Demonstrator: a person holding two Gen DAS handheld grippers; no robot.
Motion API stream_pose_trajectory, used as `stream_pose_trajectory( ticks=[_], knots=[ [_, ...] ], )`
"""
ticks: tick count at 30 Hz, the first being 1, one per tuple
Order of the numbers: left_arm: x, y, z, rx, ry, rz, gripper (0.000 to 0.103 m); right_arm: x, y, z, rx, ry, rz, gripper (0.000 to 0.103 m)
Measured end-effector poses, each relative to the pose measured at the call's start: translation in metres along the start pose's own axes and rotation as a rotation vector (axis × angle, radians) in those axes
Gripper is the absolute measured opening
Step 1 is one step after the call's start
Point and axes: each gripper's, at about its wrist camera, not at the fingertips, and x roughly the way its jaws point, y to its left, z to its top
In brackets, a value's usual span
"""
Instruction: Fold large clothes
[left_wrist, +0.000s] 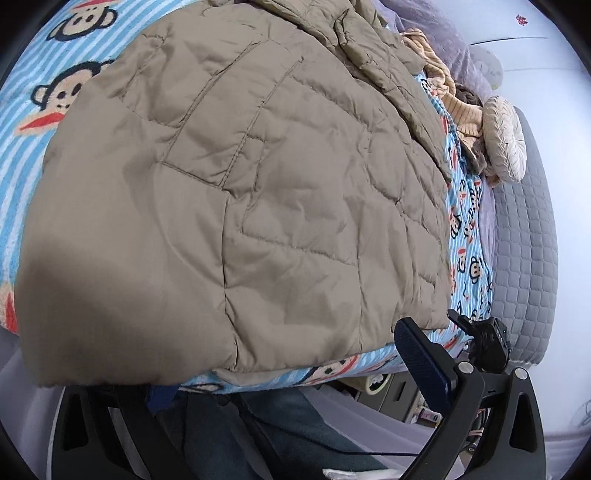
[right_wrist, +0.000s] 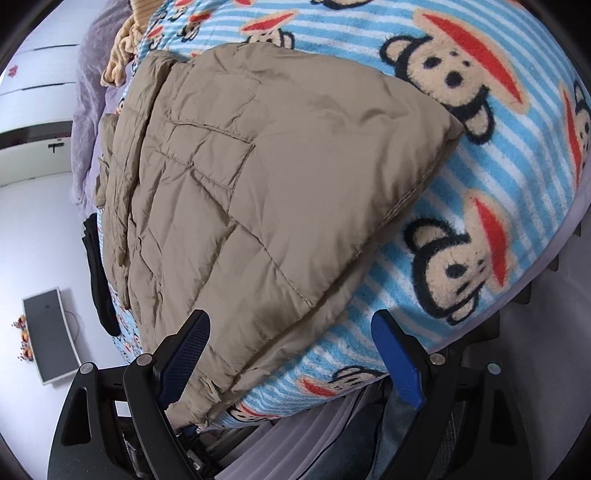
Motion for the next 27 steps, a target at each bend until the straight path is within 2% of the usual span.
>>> stream_pose_trajectory(
  ticks=[5,9,10,11,13,15,16,17,18,20,27],
  knots=[
    [0.004,-0.001,0.008,-0.010,-0.014,0.015,0.102,0.012,-0.005,0.015,0.053,0.006,0.028,0.091],
    [0.000,-0.005,0.012,-0.013,-0.044,0.029,0.083,0.010,0.005,0.019,0.034,-0.016,0.124,0.091],
    [-0.001,-0.005,0.012,-0.014,-0.050,0.032,0.070,0.009,0.006,0.021,0.028,-0.013,0.130,0.091],
    [-0.002,-0.005,0.013,-0.011,-0.052,0.036,0.063,0.011,0.008,0.022,0.022,-0.008,0.135,0.091],
    [-0.005,-0.005,0.015,0.005,-0.060,0.056,0.026,0.015,0.010,0.023,0.015,0.004,0.134,0.091],
    [-0.013,-0.005,0.017,0.020,-0.079,0.075,0.014,0.019,0.012,0.024,0.022,0.013,0.123,0.088],
    [-0.020,-0.006,0.018,0.021,-0.095,0.065,0.014,0.020,0.013,0.026,0.029,0.018,0.122,0.085],
    [-0.025,-0.006,0.018,0.023,-0.111,0.055,0.014,0.021,0.013,0.027,0.036,0.025,0.122,0.070],
    [-0.031,-0.008,0.019,0.028,-0.126,0.050,0.013,0.022,0.015,0.029,0.034,0.035,0.115,0.045],
    [-0.038,-0.014,0.022,0.040,-0.149,0.054,0.011,0.021,0.022,0.033,0.003,0.053,0.090,0.011],
    [-0.069,-0.043,0.048,0.061,-0.255,0.061,0.011,-0.008,0.081,0.050,-0.226,0.034,0.086,0.009]
  ],
)
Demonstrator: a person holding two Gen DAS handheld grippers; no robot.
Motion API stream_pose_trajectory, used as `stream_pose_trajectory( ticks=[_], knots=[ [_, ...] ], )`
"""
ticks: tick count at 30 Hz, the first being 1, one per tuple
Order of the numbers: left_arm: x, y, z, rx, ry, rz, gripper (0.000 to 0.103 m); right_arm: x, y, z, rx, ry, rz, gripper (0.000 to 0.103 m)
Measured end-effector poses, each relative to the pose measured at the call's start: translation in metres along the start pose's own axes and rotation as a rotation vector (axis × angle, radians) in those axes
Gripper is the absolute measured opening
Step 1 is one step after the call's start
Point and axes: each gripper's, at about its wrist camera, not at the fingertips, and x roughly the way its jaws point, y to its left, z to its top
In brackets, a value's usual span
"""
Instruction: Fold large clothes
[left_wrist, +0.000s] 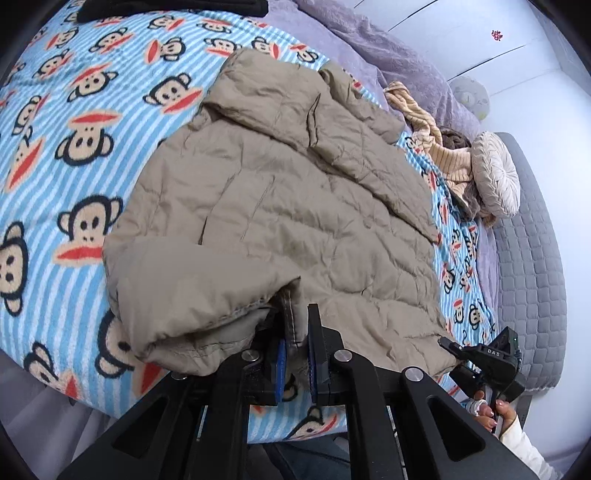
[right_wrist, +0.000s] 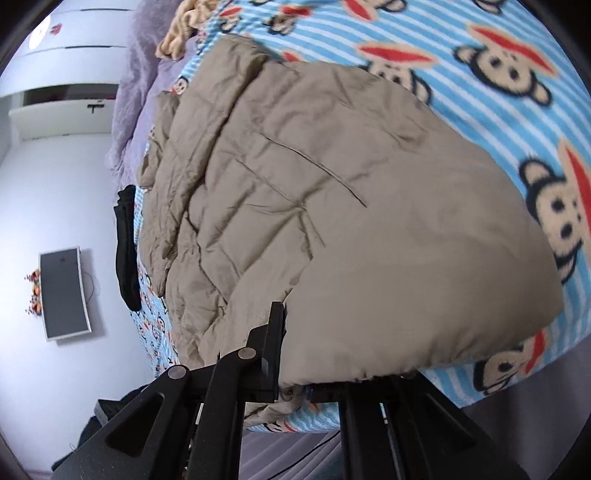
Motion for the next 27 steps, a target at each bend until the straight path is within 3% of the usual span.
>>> stream_pose_trajectory(
  ticks=[8,15,22,27],
  knots=[
    [-0.019,-0.045,0.075,0.037,-0.166,0.030,0.011,-0.021,0.087,0.062,-0.235,-0.042,0.007,0.008],
    [0.001,-0.071,0.150,0.033,-0.292,0.071,0.011,-0.006,0.164,0.135,-0.435,-0.063,-0.025,0.008],
    [0.060,-0.069,0.230,0.047,-0.297,0.184,0.011,0.046,0.214,0.211,-0.497,-0.099,-0.093,0.008],
    [0.105,-0.053,0.278,0.066,-0.271,0.269,0.011,0.088,0.219,0.259,-0.418,-0.138,-0.126,0.008]
  ],
)
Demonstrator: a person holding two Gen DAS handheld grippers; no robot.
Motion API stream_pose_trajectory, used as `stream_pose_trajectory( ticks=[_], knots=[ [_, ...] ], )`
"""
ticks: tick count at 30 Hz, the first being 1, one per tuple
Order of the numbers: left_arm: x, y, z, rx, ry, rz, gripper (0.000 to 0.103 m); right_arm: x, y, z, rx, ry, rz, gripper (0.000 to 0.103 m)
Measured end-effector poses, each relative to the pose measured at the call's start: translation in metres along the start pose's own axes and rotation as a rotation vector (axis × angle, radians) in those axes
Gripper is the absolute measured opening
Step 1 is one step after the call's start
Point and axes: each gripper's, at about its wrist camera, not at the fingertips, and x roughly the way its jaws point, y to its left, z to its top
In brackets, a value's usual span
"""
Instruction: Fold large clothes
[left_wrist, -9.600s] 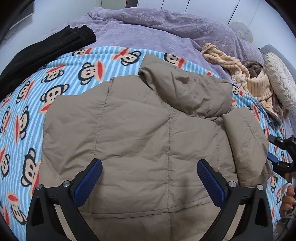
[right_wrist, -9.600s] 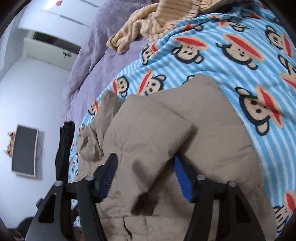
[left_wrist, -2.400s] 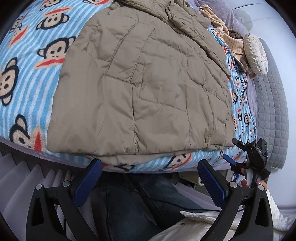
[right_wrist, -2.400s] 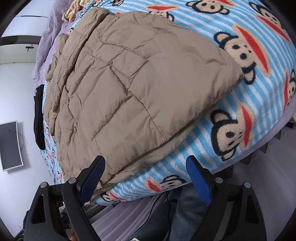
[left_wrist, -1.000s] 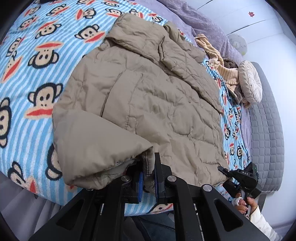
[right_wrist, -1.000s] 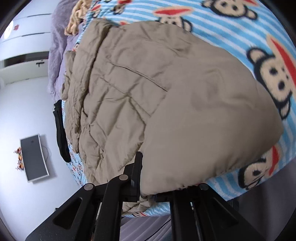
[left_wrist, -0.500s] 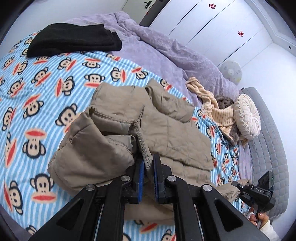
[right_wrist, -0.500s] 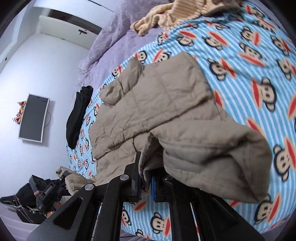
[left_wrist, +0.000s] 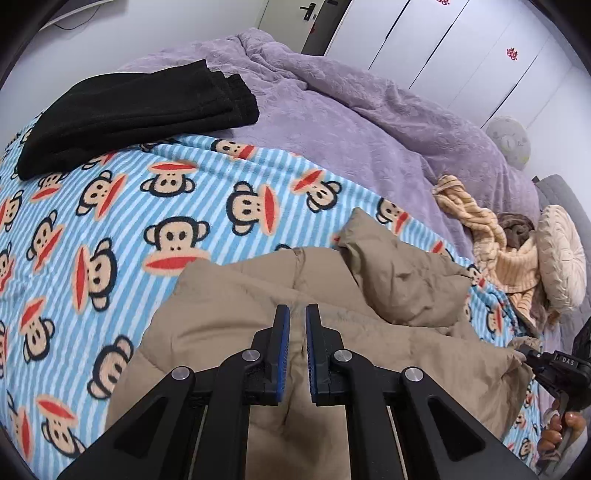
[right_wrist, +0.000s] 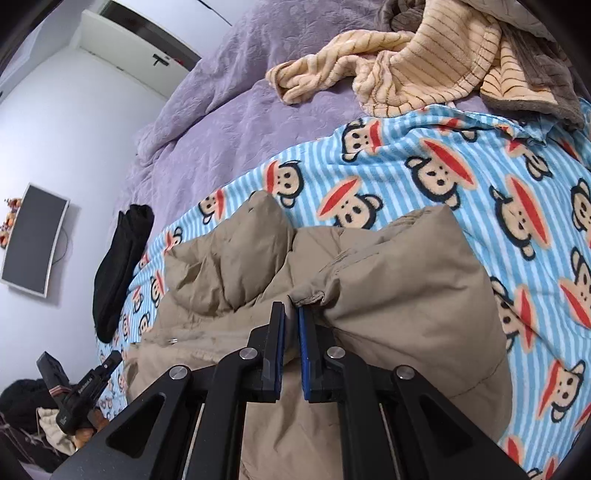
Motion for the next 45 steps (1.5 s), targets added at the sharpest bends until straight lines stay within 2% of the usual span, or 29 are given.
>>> stream_pose_trajectory(
  ticks=[5,10,14,17,18,19,20,21,22,24,26,28,29,30,32,33,34,36,37,39,41,45],
  knots=[
    [0.053,0.008,0.016,0.029,0.036,0.094,0.011,0.051,-0.021,0.021,0.094,0.019,-0.041,0.008],
    [0.086,0.014,0.022,0.035,0.054,0.140,0.011,0.089,-0.033,0.026,0.102,0.047,-0.074,0.008],
    [0.075,0.009,0.025,0.052,0.035,0.157,0.011,0.091,-0.030,0.032,0.102,0.052,-0.073,0.009],
    [0.052,0.010,0.028,0.090,0.021,0.129,0.012,0.072,-0.023,0.034,0.055,0.073,-0.051,0.011],
    [0.045,0.013,0.028,0.098,0.023,0.116,0.035,0.062,-0.022,0.035,0.035,0.069,-0.049,0.023],
    [0.038,0.018,0.029,0.095,0.027,0.100,0.084,0.050,-0.021,0.034,0.011,0.053,-0.057,0.037],
    [0.031,0.023,0.030,0.082,0.016,0.096,0.100,0.036,-0.022,0.032,-0.011,0.023,-0.074,0.075],
    [0.023,0.028,0.031,0.074,-0.015,0.096,0.103,0.023,-0.025,0.031,-0.028,-0.014,-0.088,0.091],
    [0.019,0.032,0.033,0.083,-0.015,0.086,0.103,0.010,-0.028,0.030,-0.046,-0.053,-0.110,0.091],
    [0.023,0.041,0.036,0.083,0.017,0.113,0.103,-0.003,-0.039,0.031,-0.072,-0.070,-0.170,0.091],
    [0.041,0.054,0.036,0.055,0.093,0.079,0.103,-0.002,-0.060,0.033,-0.042,-0.041,-0.209,0.091],
    [0.063,0.066,0.033,-0.005,0.178,0.043,0.102,0.007,-0.084,0.033,0.029,0.001,-0.190,0.091],
    [0.073,0.068,0.029,-0.021,0.211,0.014,0.097,0.013,-0.094,0.033,0.068,0.024,-0.171,0.091],
    [0.082,0.068,0.027,-0.029,0.243,-0.008,0.085,0.020,-0.103,0.033,0.103,0.044,-0.153,0.091],
    [0.090,0.061,0.023,-0.016,0.248,-0.013,0.077,0.032,-0.111,0.031,0.144,0.064,-0.118,0.090],
    [0.089,0.056,0.022,0.005,0.241,-0.018,0.057,0.037,-0.111,0.031,0.152,0.072,-0.090,0.081],
    [0.085,0.050,0.023,0.025,0.231,-0.009,0.041,0.042,-0.108,0.031,0.151,0.085,-0.064,0.067],
    [0.069,0.046,0.024,0.033,0.177,-0.015,0.028,0.042,-0.093,0.030,0.085,0.092,-0.087,0.017],
    [0.060,0.047,0.025,0.026,0.144,-0.012,0.026,0.039,-0.082,0.029,0.033,0.077,-0.077,0.013],
    [0.049,0.050,0.027,0.017,0.092,0.016,0.024,0.030,-0.062,0.029,-0.060,0.036,-0.128,0.012],
    [0.057,0.050,0.030,0.023,0.085,0.068,0.024,0.032,-0.049,0.034,-0.117,0.013,-0.181,0.011],
    [0.092,0.047,0.032,0.018,0.091,0.155,0.024,0.064,-0.054,0.044,-0.101,0.029,-0.270,0.012]
  ],
)
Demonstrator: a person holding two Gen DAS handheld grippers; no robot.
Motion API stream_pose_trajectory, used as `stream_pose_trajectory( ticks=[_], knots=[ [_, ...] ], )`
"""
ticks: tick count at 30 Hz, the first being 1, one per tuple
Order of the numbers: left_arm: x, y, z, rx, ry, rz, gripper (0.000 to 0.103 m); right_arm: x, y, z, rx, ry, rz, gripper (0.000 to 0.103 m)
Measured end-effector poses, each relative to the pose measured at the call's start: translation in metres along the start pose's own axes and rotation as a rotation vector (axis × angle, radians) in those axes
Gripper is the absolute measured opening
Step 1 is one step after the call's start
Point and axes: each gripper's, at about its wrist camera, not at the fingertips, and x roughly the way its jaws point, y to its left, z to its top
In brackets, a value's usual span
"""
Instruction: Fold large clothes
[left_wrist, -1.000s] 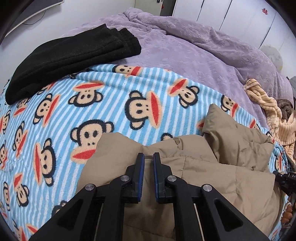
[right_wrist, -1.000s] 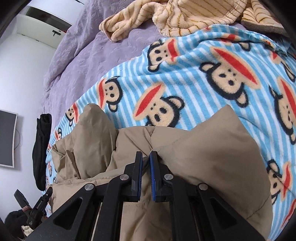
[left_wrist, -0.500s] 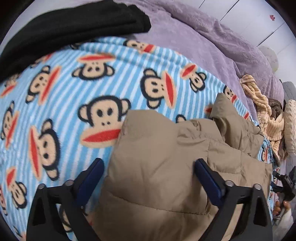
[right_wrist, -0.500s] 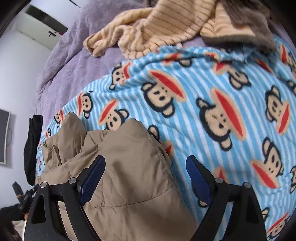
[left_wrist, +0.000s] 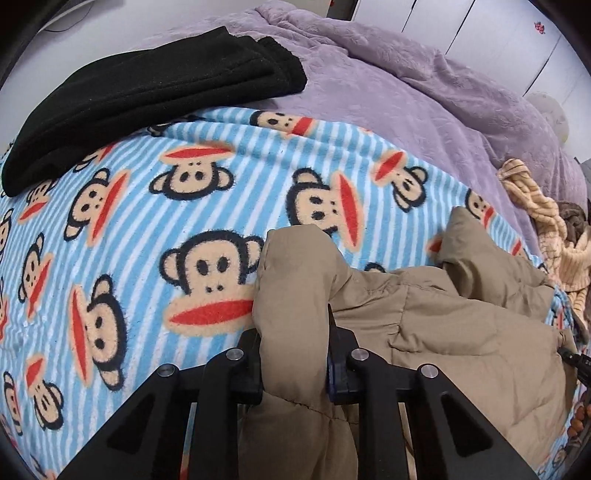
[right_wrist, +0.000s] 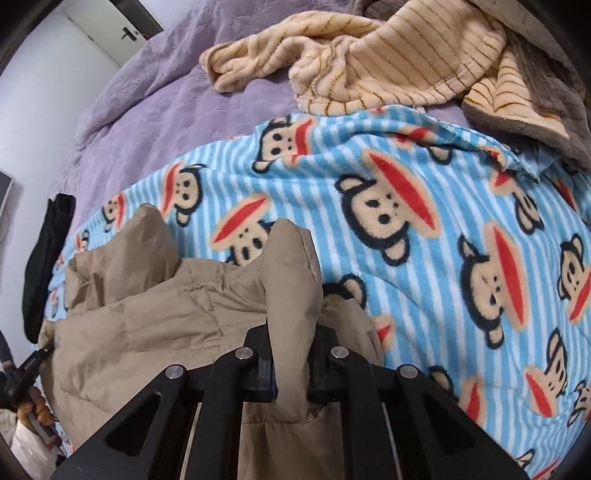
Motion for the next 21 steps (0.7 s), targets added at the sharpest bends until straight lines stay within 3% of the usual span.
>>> stream_pose_trajectory(
  ticks=[6,10,13,16,19,21],
  knots=[
    [0.022,-0.017,0.004,0.028,-0.008,0.096,0.025,0.038,-0.005,0.000,0.038,0.010,-0.089,0.016],
    [-0.011,-0.016,0.005,0.048,-0.048,0.113,0.025,0.010,-0.004,0.003,0.070,0.000,-0.106,0.023],
    [-0.051,-0.014,-0.001,0.080,-0.107,0.073,0.025,-0.033,0.005,-0.004,0.031,-0.083,-0.110,0.023],
    [-0.083,-0.021,-0.009,0.133,-0.141,0.008,0.025,-0.068,0.022,-0.022,-0.023,-0.147,-0.045,0.024],
    [-0.105,-0.041,-0.021,0.195,-0.159,-0.072,0.025,-0.074,0.053,-0.038,-0.088,-0.123,0.072,0.024],
    [-0.114,-0.053,-0.028,0.211,-0.190,-0.025,0.025,-0.068,0.076,-0.050,-0.140,-0.097,0.105,0.024]
  ],
)
